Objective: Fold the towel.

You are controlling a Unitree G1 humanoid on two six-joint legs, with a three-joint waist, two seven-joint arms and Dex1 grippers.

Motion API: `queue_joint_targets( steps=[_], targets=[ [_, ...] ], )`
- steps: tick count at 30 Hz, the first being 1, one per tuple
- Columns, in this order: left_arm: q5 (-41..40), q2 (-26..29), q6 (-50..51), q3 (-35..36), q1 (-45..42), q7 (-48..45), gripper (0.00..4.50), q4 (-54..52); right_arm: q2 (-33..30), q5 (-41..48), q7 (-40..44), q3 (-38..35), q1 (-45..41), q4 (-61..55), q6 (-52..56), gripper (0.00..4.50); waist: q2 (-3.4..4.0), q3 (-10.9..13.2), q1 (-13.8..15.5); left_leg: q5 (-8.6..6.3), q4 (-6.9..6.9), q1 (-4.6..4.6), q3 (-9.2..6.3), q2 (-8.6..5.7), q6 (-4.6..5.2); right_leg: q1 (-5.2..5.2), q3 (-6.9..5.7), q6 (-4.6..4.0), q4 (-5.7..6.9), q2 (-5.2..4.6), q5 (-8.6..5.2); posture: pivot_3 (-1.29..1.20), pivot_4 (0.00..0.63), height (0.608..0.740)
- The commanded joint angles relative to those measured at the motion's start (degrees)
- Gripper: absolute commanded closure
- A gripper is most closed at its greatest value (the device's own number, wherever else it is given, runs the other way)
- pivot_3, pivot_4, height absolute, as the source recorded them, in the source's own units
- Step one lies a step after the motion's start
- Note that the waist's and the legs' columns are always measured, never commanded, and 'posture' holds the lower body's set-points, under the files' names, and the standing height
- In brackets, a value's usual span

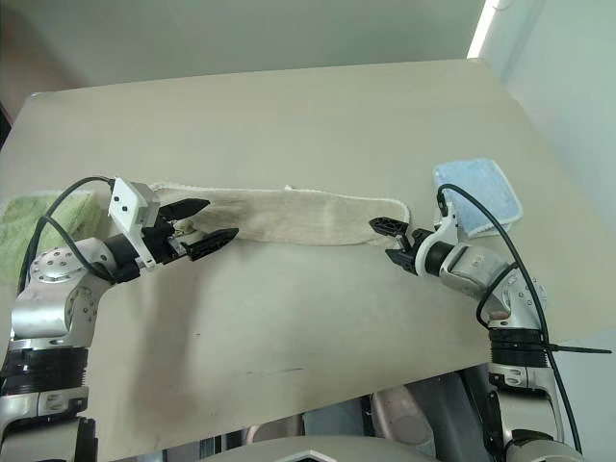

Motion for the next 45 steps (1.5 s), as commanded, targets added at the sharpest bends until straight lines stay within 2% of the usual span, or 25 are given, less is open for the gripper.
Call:
queue_joint_targets(
  steps=[1,8,9,11,15,20,22,28,31,34,39,45],
  targets=[
    [-0.5,0.4,-0.4,0.5,-0.6,0.0,0.03,-2.3,-0.2,-5.7,-0.2,-1.3,-2.1,3.9,-3.0,0.06,-0.01,0.0,0.0,0.0,0.01,0.0,-0.07,-0.04,0.01,0.0,0.01,-0.02,-0.04,0.0,0.06,0.0,0.15,0.74],
    [-0.5,0.4,-0.5,0.6,-0.4,0.0,0.03,-2.4,0.5,-10.0,0.9,-3.2,-3.6,6.4,-3.8,0.06,-0.08,-0.1,0.1,-0.01,0.01,-0.04,-0.95,-0.18,-0.02,0.2,-0.15,-0.16,-0.8,0.06,0.69,0.0,0.15,0.74],
    [-0.5,0.4,-0.6,0.6,-0.4,0.0,0.01,-2.3,0.6,-10.5,0.8,-3.5,-3.5,6.5,-4.0,0.23,-0.08,-0.1,0.1,-0.02,0.02,-0.06,-1.01,-0.18,-0.04,0.19,-0.15,-0.18,-0.82,0.06,0.7,0.0,0.15,0.74],
    [-0.5,0.4,-0.7,0.6,-0.5,-0.1,0.0,-2.2,0.8,-11.2,0.5,-3.9,-3.2,6.5,-4.3,0.65,-0.1,-0.1,0.2,-0.05,0.01,-0.15,-1.07,-0.18,-0.09,0.13,-0.15,-0.21,-0.84,0.06,0.71,0.0,0.15,0.74],
    [-0.4,0.4,-0.8,0.5,-0.6,-0.2,0.0,-2.0,1.3,-12.0,-0.1,-4.8,-2.7,5.9,-4.2,2.08,-0.1,-0.1,0.3,-0.06,0.0,-0.42,-1.06,-0.16,-0.1,-0.16,-0.16,-0.78,-0.84,0.06,1.0,0.0,0.15,0.74],
    [-0.4,0.5,-0.8,0.5,-0.6,-0.3,0.0,-2.0,1.9,-12.6,-0.7,-5.6,-2.4,5.2,-4.0,3.97,-0.1,-0.1,0.3,-0.07,-0.01,-0.58,-1.04,-0.15,-0.11,-0.31,-0.16,-0.74,-0.87,0.06,0.98,0.0,0.15,0.74],
    [-0.4,0.5,-0.8,0.5,-0.6,-0.3,0.0,-2.0,2.1,-12.9,-0.8,-5.9,-2.4,5.1,-3.9,4.49,-0.1,-0.1,0.3,-0.07,-0.01,-0.69,-1.05,-0.15,-0.11,-0.41,-0.16,-0.47,-0.88,0.06,1.14,0.0,0.15,0.74],
    [-0.4,0.5,-0.8,0.5,-0.6,-0.3,0.0,-2.0,2.7,-13.5,-0.9,-6.6,-2.5,5.1,-3.4,4.49,-0.1,-0.1,0.4,-0.07,-0.01,-0.79,-1.07,-0.14,-0.1,-0.5,-0.17,-0.28,-0.89,0.06,1.24,0.0,0.15,0.74],
    [-0.2,0.4,-1.1,0.4,-0.9,-0.4,0.0,-1.3,-4.6,-18.3,3.2,-11.1,-3.3,5.5,-4.9,4.49,-0.05,-0.1,0.8,-0.07,-0.01,-0.83,-1.07,-0.15,-0.1,-0.5,-0.17,-0.26,-0.91,0.05,1.23,0.0,0.15,0.74],
    [-0.2,0.4,-1.2,0.4,-0.9,-0.4,0.0,-1.2,-5.5,-19.5,4.5,-11.8,-3.6,5.9,-4.8,4.49,-0.06,-0.1,1.6,-0.07,0.03,-0.92,-1.08,-0.13,-0.1,-0.52,-0.15,-0.15,-0.93,-0.08,1.16,0.0,0.15,0.74],
    [0.0,-0.1,-1.4,-0.2,-1.5,-0.4,0.0,-0.9,-12.4,-26.4,11.6,-13.1,-7.9,8.0,-2.2,4.49,-0.02,-0.1,1.2,-0.2,-0.01,-0.89,-0.88,-0.12,0.02,-0.63,-0.12,-0.08,-0.88,0.08,1.23,0.0,0.15,0.74],
    [0.1,-0.4,-1.5,-0.6,-1.8,-0.3,0.0,-0.7,-19.3,-40.5,26.9,-5.4,-13.4,5.3,1.7,4.49,-0.04,-0.1,1.0,-0.27,0.05,-0.81,-0.7,-0.15,0.18,-0.58,-0.07,0.06,-0.86,0.13,1.15,0.0,0.15,0.74]
  ],
)
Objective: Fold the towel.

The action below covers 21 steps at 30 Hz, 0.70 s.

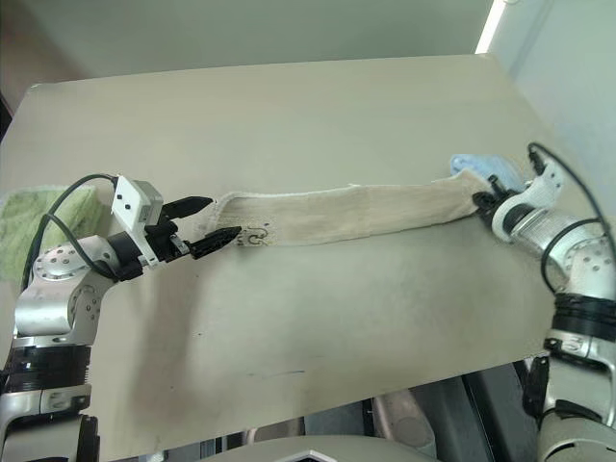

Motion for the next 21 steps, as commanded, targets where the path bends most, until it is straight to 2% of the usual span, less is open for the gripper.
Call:
queue_joint_targets(
  steps=[1,4,8,14,21],
  targets=[
    [-0.1,-0.1,-1.1,0.0,-1.1,-0.2,0.0,-0.7,-3.0,-8.8,10.8,6.8,-3.7,-5.4,2.4,4.49,0.0,0.0,-0.1,0.0,0.02,0.01,0.02,0.0,0.0,0.01,0.01,0.01,0.0,0.0,0.0,0.0,0.15,0.74],
    [0.0,-0.1,-1.1,-0.1,-1.3,-0.2,0.0,-0.6,-4.4,-14.6,18.7,12.5,-6.3,-9.3,4.1,4.49,0.01,0.0,-0.4,0.01,0.07,0.01,0.15,-0.04,0.02,-0.02,0.08,0.11,0.03,0.01,0.04,0.0,0.15,0.74],
    [-0.1,-0.2,-1.2,-0.1,-1.1,0.0,0.0,-0.7,-2.8,-19.0,26.4,18.4,-8.0,-15.0,6.4,4.49,0.0,0.0,-0.5,0.02,0.17,0.02,0.15,-0.04,0.03,0.02,0.03,0.29,0.04,0.05,-0.04,0.0,0.15,0.74],
    [-0.1,-0.6,-1.3,-0.3,-1.1,0.3,0.0,-0.7,-0.5,-31.3,36.5,28.9,-10.0,-17.8,3.3,4.49,0.01,0.0,-0.4,0.02,0.47,0.01,0.12,-0.02,0.04,0.07,0.01,0.16,0.09,0.04,0.07,0.0,0.15,0.74],
    [0.0,-1.2,-1.3,-0.7,-1.4,0.7,0.0,-1.1,7.0,-42.4,42.9,34.0,-14.3,-10.4,-0.7,4.49,0.01,0.0,-0.5,0.05,0.54,0.02,0.04,0.04,0.09,0.03,0.0,0.02,0.15,0.11,0.27,0.0,0.15,0.74]
  ],
)
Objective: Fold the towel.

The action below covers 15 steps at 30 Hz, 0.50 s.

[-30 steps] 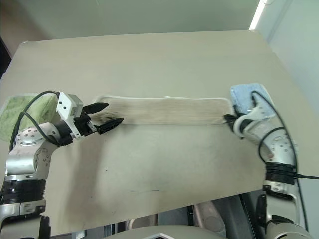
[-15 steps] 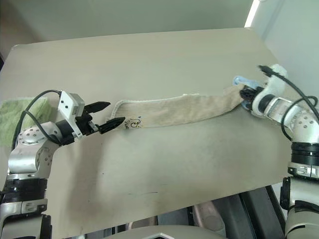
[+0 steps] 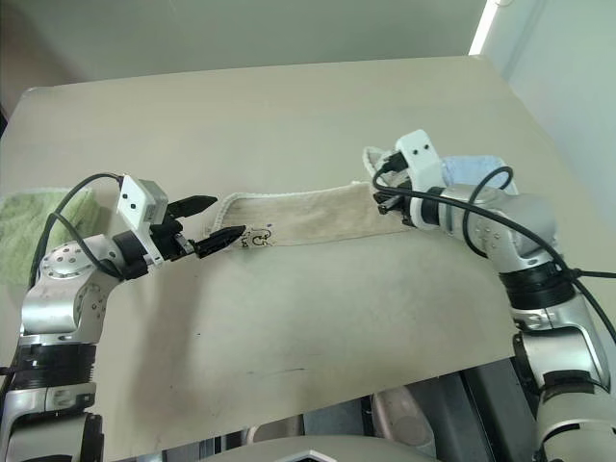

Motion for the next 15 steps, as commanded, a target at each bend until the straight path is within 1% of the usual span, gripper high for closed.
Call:
queue_joint_targets(
  steps=[1,7,15],
  targets=[
    [-0.1,0.0,-0.7,0.4,-0.6,0.4,0.0,-1.6,2.3,-5.7,3.7,1.6,-2.5,3.3,-3.3,4.49,0.0,0.0,0.1,0.0,0.0,0.0,-0.04,0.01,0.01,0.0,-0.02,-0.03,0.0,0.0,0.02,0.0,0.15,0.74],
    [-0.2,0.2,-0.7,0.7,-0.3,0.7,0.0,-1.8,6.0,-10.9,9.1,3.5,-3.3,5.9,-4.6,4.49,0.0,0.0,0.2,0.03,-0.03,-0.01,-0.15,0.04,0.03,-0.03,-0.1,-0.14,0.02,0.0,0.05,0.0,0.15,0.74],
    [-0.2,0.1,-0.8,0.4,-0.5,1.0,0.0,-1.6,9.4,-16.7,12.7,3.7,-2.3,9.0,-5.7,4.49,0.0,0.0,0.2,0.08,-0.02,0.0,-0.16,0.05,-0.03,-0.03,-0.11,-0.2,0.03,0.02,0.07,0.0,0.15,0.74]
  ],
)
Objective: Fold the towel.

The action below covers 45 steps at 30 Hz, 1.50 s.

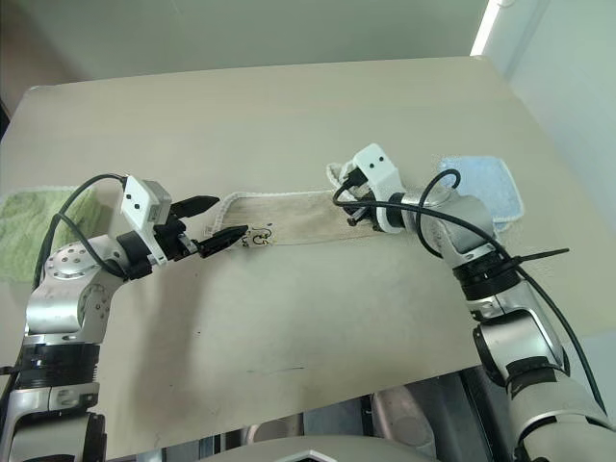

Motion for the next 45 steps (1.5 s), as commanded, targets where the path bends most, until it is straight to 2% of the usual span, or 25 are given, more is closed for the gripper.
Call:
queue_joint_targets(
  steps=[1,4,13,14,18,22,25,30,35,36,43,45],
  targets=[
    [-0.2,0.2,-0.8,0.6,-0.6,0.0,0.0,-1.5,0.7,-2.1,2.0,-1.0,-0.6,-0.2,-1.1,4.25,0.0,0.0,0.0,0.0,0.0,0.0,0.0,0.0,-0.01,0.0,0.0,-0.01,0.0,0.0,0.0,0.0,0.15,0.74],
    [-0.1,0.2,-0.9,0.6,-0.8,-0.1,0.0,-1.3,1.2,-2.9,2.7,-1.7,-0.3,-0.1,-0.8,3.4,0.0,0.0,0.0,0.04,0.0,0.0,-0.01,0.01,-0.06,0.0,-0.01,-0.04,0.01,0.0,0.02,0.0,0.15,0.74],
    [-0.3,0.1,-0.9,0.6,-0.7,-0.1,0.0,-1.5,0.7,-0.4,4.9,-7.2,1.2,-6.5,2.2,0.21,0.0,0.0,0.1,0.32,-0.04,0.0,-0.01,0.02,-0.5,0.0,-0.03,-0.06,0.02,0.0,0.02,0.0,0.15,0.74],
    [-0.3,0.1,-0.9,0.6,-0.7,0.0,0.0,-1.5,0.6,-0.3,4.9,-7.7,1.4,-7.4,2.4,0.05,0.0,0.0,0.1,0.33,-0.04,0.01,-0.01,0.02,-0.52,0.01,-0.03,-0.07,0.02,0.0,0.02,0.0,0.15,0.74],
    [-0.5,0.3,-0.6,0.9,-0.2,0.1,0.0,-2.1,-1.5,2.3,6.6,-12.4,2.4,-13.4,3.6,0.05,0.0,0.0,0.2,0.36,-0.03,0.01,-0.01,0.01,-0.57,0.02,-0.04,-0.07,0.02,0.0,0.02,0.0,0.15,0.74],
    [-2.1,-0.1,0.9,1.9,1.0,0.5,0.0,-3.5,-3.4,-0.1,6.0,-14.6,3.4,-12.2,-1.0,0.05,-0.01,0.0,0.3,0.57,-0.02,0.03,0.01,0.0,-0.93,0.08,-0.03,-0.04,0.02,0.0,0.01,0.0,0.15,0.74],
    [-3.9,-0.9,2.9,2.8,1.8,1.4,0.0,-5.2,-3.3,-1.6,6.5,-15.1,3.6,-7.9,-5.2,0.63,-0.02,0.0,0.3,0.57,0.0,0.05,0.02,0.0,-0.94,0.1,-0.01,0.0,0.02,0.0,0.05,0.0,0.15,0.74],
    [-7.1,-2.1,6.7,4.3,4.3,3.3,0.0,-8.9,-2.3,-5.8,7.9,-12.6,4.3,-2.2,-14.1,2.39,-0.01,0.0,0.2,0.57,-0.02,0.05,0.03,0.0,-0.94,0.09,0.0,0.04,0.03,-0.01,0.14,0.0,0.15,0.74],
    [-13.8,-3.9,12.8,8.3,8.4,6.5,0.0,-14.5,0.5,-10.5,8.4,-10.0,4.4,6.4,-21.0,4.25,-0.01,0.0,0.2,0.57,-0.04,0.09,0.03,0.01,-0.93,0.09,0.0,0.04,0.04,-0.01,0.15,0.0,0.15,0.74],
    [-15.5,-4.4,14.3,9.3,9.9,7.3,0.0,-16.0,1.2,-11.6,8.5,-9.3,4.5,8.9,-22.5,4.47,-0.04,0.0,0.1,0.57,-0.03,0.08,0.03,0.02,-0.94,0.09,0.0,0.04,0.04,-0.01,0.15,0.0,0.15,0.74],
    [-28.2,-9.6,24.8,15.2,18.2,17.1,0.0,-24.9,4.8,-18.0,8.6,-6.9,4.3,25.2,-31.6,4.47,-0.03,0.0,0.0,0.57,-0.23,0.36,0.08,0.03,-0.93,0.25,0.02,0.01,0.03,-0.08,0.14,0.0,0.15,0.74],
    [-32.2,-12.1,27.1,16.2,20.3,21.4,0.0,-27.1,5.7,-17.8,8.6,-8.1,3.8,25.9,-33.2,4.47,-0.06,0.0,0.0,0.56,-0.41,0.77,0.11,0.04,-0.95,0.6,0.02,-0.43,0.0,-0.1,-0.1,0.0,0.15,0.74]
  ],
)
